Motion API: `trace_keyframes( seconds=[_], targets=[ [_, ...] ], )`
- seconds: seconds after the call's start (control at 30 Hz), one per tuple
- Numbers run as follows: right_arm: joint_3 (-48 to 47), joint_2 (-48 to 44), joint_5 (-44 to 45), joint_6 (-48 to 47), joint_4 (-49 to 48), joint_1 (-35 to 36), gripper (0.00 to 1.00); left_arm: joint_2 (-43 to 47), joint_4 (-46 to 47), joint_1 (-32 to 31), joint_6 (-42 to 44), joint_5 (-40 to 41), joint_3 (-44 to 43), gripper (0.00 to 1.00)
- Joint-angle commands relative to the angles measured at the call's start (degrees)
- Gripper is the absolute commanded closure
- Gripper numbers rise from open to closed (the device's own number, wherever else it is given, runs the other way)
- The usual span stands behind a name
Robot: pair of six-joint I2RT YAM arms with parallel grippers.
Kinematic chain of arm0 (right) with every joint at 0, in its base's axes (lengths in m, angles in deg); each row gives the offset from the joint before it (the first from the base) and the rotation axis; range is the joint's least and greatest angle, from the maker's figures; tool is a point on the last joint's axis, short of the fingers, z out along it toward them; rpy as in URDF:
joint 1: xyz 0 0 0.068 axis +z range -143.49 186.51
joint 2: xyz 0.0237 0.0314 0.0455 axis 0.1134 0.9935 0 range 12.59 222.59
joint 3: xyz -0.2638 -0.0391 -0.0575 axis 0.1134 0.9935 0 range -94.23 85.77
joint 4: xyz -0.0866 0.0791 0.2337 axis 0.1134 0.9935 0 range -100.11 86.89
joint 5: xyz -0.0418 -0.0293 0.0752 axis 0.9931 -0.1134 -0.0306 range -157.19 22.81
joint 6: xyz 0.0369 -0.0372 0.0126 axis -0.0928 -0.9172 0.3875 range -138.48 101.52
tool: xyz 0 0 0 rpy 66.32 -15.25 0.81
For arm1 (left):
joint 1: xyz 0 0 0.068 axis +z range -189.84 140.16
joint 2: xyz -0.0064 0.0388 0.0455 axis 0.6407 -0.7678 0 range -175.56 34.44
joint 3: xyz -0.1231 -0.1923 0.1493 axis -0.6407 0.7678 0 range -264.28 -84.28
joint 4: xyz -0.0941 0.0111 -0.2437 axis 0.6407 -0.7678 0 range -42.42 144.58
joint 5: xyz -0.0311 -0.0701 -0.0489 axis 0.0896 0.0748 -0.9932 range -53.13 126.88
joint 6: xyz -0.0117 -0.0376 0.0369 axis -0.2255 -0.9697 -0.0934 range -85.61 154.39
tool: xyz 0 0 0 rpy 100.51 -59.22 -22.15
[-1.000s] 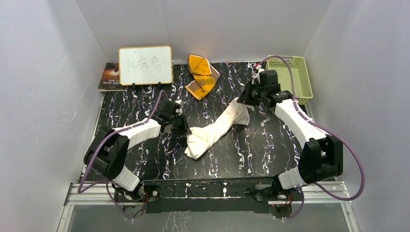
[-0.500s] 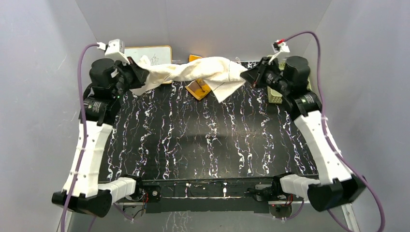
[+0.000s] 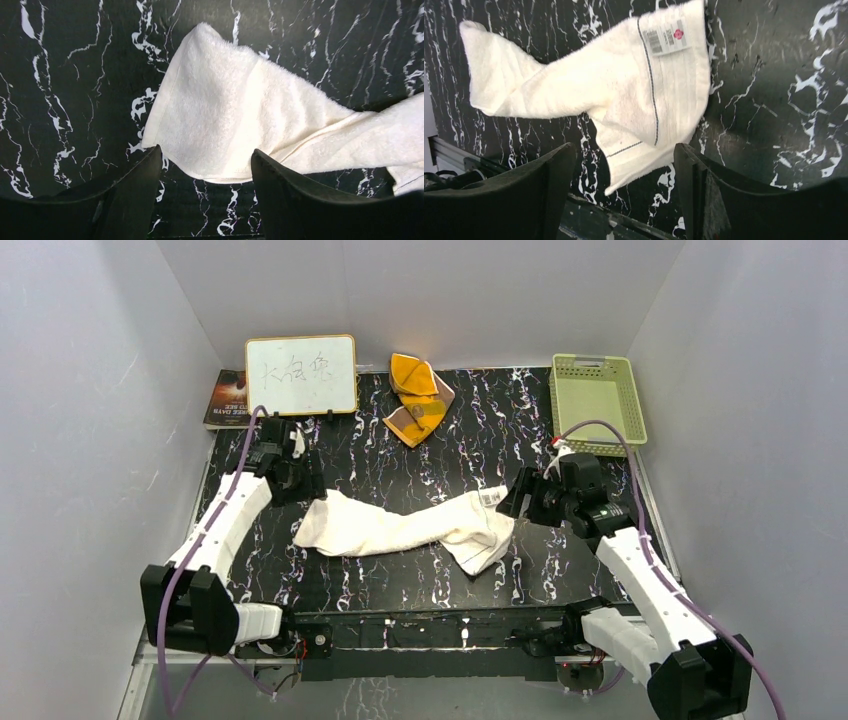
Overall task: Roll the towels
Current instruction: Flatten out the towel at the center of the board.
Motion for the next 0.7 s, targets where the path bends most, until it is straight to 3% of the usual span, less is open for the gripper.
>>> trace_keyframes(
  seconds=[0.0,0.17,0.4,0.67],
  targets=[
    [-4.26,-1.98,4.68,-1.17,-4.66,-0.08,0.29,3.77,-1.98,0.86,0.72,-1.21,-3.63,0.35],
    [-8.78,10.03,6.74,-5.15,-3.72,-0.01,0.30,1.34,-4.37,0.82,1.47,-5.46,-1.70,0.35],
    [-10.12,20.46,9.60,-6.65,-6.00,-0.01,0.31,0.40,-0.35,1.25,-2.71,-10.63,4.36,0.33],
    [-8.07,24.26,7.98,-5.22,-7.17,-0.02,0.34,-1.46,0.44,1.35,-4.01,-17.11,3.51,0.33]
  ],
)
